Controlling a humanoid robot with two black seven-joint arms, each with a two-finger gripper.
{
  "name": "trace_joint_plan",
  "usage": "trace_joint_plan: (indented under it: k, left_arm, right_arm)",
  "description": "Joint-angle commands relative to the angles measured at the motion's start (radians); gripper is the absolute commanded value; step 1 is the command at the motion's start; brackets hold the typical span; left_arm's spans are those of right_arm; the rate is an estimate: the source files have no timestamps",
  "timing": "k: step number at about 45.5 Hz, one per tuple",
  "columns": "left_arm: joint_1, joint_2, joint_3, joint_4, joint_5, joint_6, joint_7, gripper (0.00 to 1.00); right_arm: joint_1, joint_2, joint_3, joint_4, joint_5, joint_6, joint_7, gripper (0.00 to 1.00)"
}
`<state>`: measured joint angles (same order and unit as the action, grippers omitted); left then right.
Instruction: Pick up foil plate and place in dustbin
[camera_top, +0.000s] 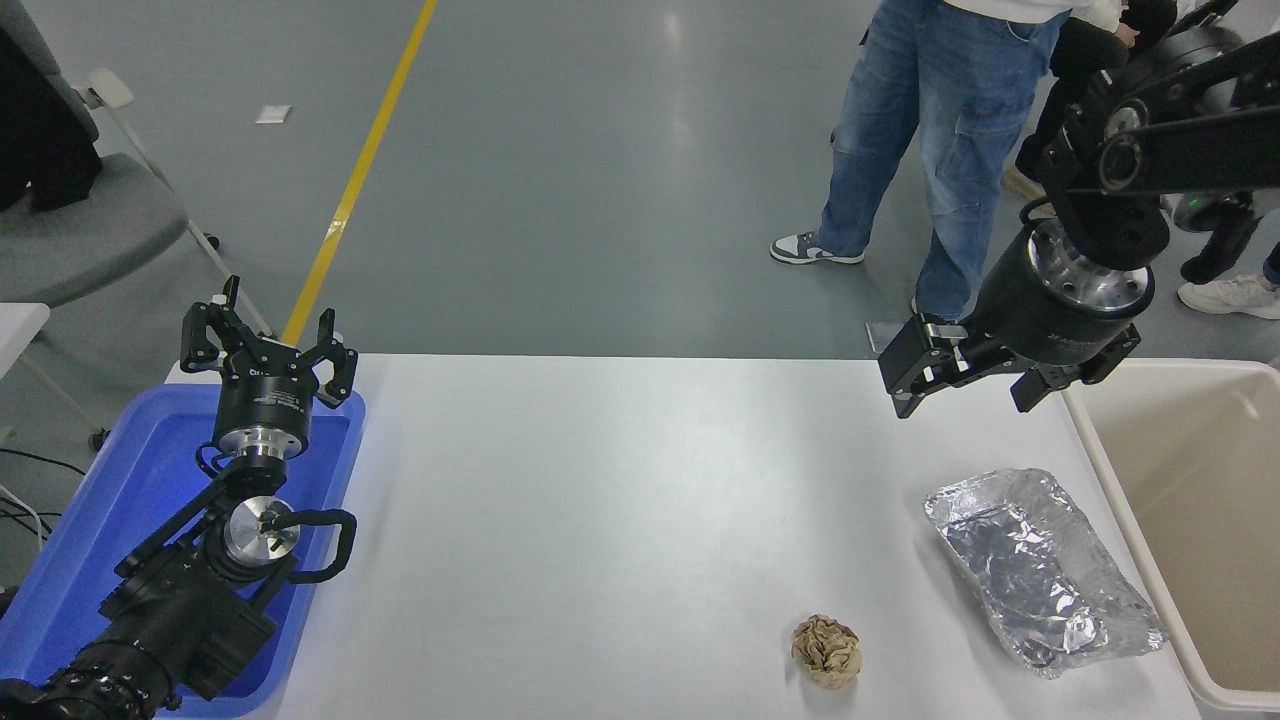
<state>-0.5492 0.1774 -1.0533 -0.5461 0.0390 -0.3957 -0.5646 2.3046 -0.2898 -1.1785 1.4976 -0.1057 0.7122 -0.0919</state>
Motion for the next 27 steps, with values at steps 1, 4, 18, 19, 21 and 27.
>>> trace_joint_plan:
  k: [1,4,18,19,21,27]
  left_arm:
    - [0.000,0.000,-0.001,0.000,0.002,0.001,0.002,0.99]
    - [-0.001,0.005,0.002,0.000,-0.005,0.000,0.002,0.99]
    - [-0.002,0.007,0.010,0.000,-0.005,0.000,-0.001,0.99]
    - [-0.002,0.007,0.010,0.000,-0.007,0.000,-0.001,0.99]
    - [-0.002,0.008,0.010,0.000,-0.005,0.000,-0.001,0.99]
    - [-0.002,0.008,0.010,0.000,-0.005,0.000,-0.001,0.99]
  right_arm:
    - [-0.001,-0.003,0.005,0.000,-0.002,0.003,0.001,1.00]
    - [-0.001,-0.002,0.005,0.000,-0.002,0.001,0.001,1.00]
    - [-0.007,0.005,0.007,-0.005,-0.002,-0.010,0.000,1.00]
    - [-0.007,0.005,0.007,-0.007,-0.002,-0.010,0.000,1.00]
    - [-0.007,0.005,0.007,-0.007,-0.002,-0.010,0.000,1.00]
    - [-0.016,-0.011,0.003,-0.007,-0.006,-0.010,0.001,1.00]
